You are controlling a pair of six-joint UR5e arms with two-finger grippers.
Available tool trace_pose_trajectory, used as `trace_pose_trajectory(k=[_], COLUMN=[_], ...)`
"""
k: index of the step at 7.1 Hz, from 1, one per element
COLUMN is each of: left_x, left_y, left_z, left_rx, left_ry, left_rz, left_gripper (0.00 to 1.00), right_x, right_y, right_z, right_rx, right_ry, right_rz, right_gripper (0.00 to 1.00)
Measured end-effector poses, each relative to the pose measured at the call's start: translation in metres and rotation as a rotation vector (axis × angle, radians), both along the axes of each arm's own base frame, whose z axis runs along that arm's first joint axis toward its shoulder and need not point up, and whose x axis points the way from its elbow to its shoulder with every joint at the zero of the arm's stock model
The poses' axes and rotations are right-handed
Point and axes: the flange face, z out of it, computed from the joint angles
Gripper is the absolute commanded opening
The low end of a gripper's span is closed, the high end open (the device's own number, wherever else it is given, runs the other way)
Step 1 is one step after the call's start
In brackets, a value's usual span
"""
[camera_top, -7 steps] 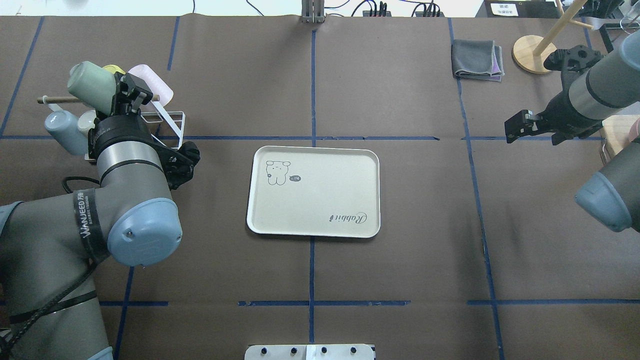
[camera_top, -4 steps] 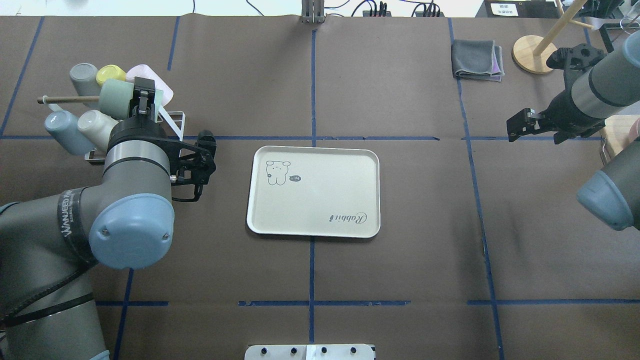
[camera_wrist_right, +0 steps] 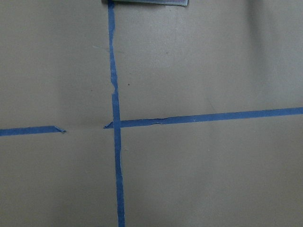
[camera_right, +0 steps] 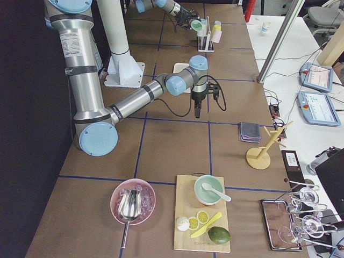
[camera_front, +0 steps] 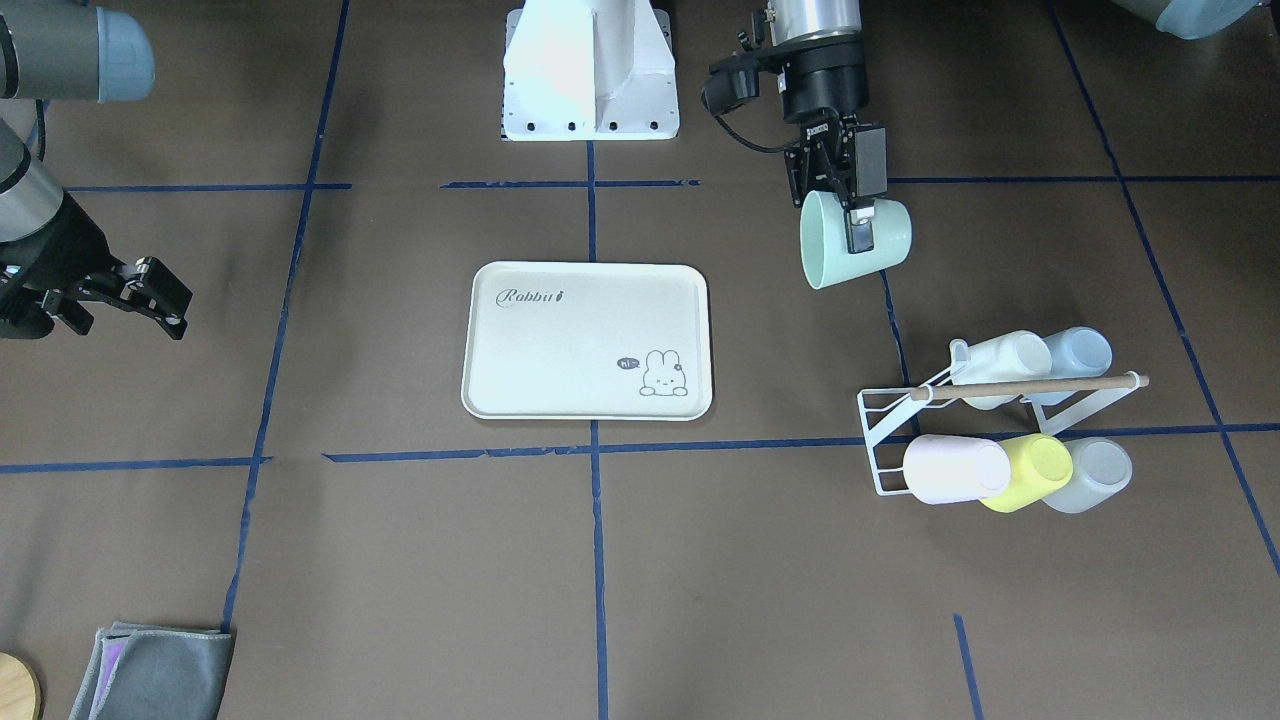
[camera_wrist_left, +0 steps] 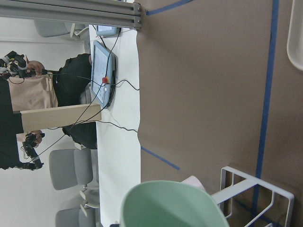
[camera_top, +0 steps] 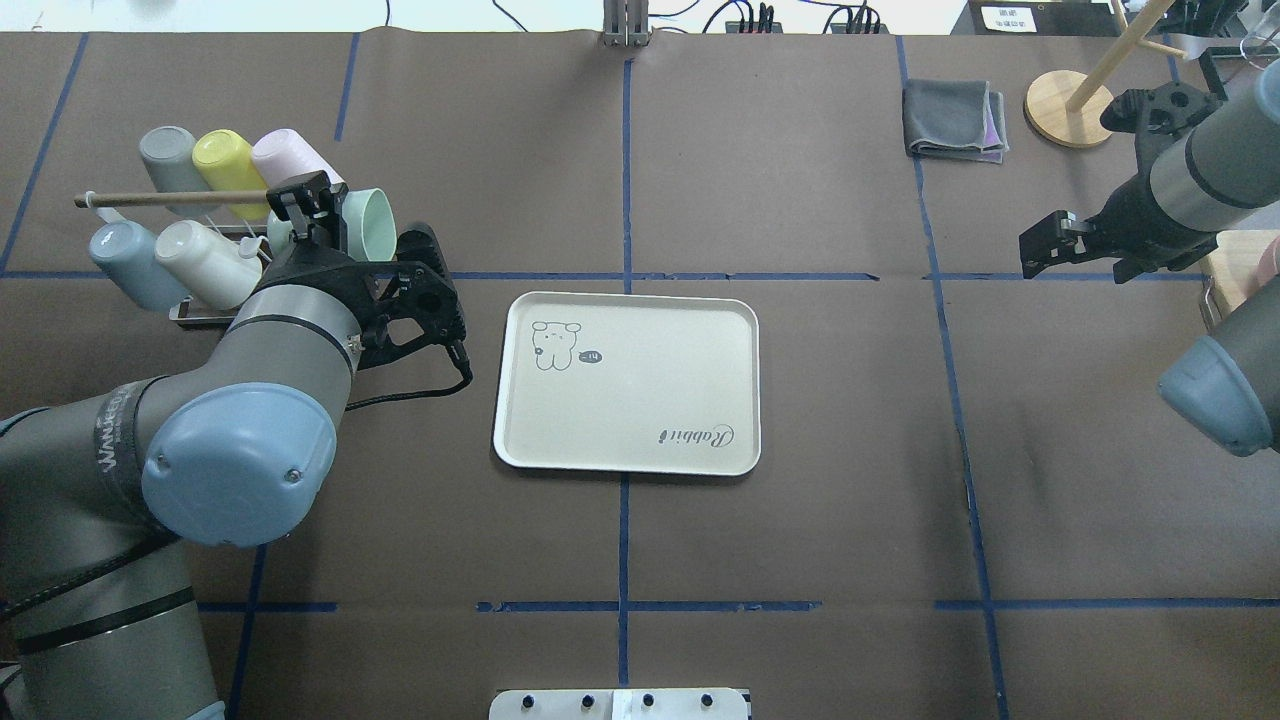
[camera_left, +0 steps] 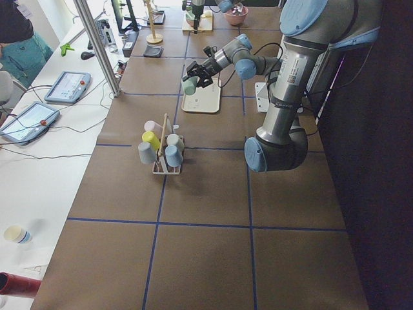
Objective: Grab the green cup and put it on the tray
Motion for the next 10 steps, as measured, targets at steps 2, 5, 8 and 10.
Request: trace_pose_trajectory(k=[2,5,8,10], left_x=[0.01,0.034,0.066,0.086], left_y=[0.002,0.011,0.024,0.037], left_z=[-0.001,-0.001,0.004,0.013], left_rx=[-0.06,-0.116,-0.191,-0.198], left_ry=[0.221,0.484,0.818,0.933], left_rz=[-0.033,-0.083,-0.127,-0.151], left_gripper=[0.22,0.19,0.12,0.07], right_x=[0.001,0.003,0.006,0.007], right_y=[0.0,-0.002,-0.003,-0.004], right_z=[0.001,0.002,0.004,0.004], right_rx=[-0.001,-0.005,-0.007,-0.007], right_ry=[0.001,0.003,0.005,0.005], right_rz=[0.001,0.006,0.011,0.014], right_gripper=[1.0,1.0,1.0,1.0])
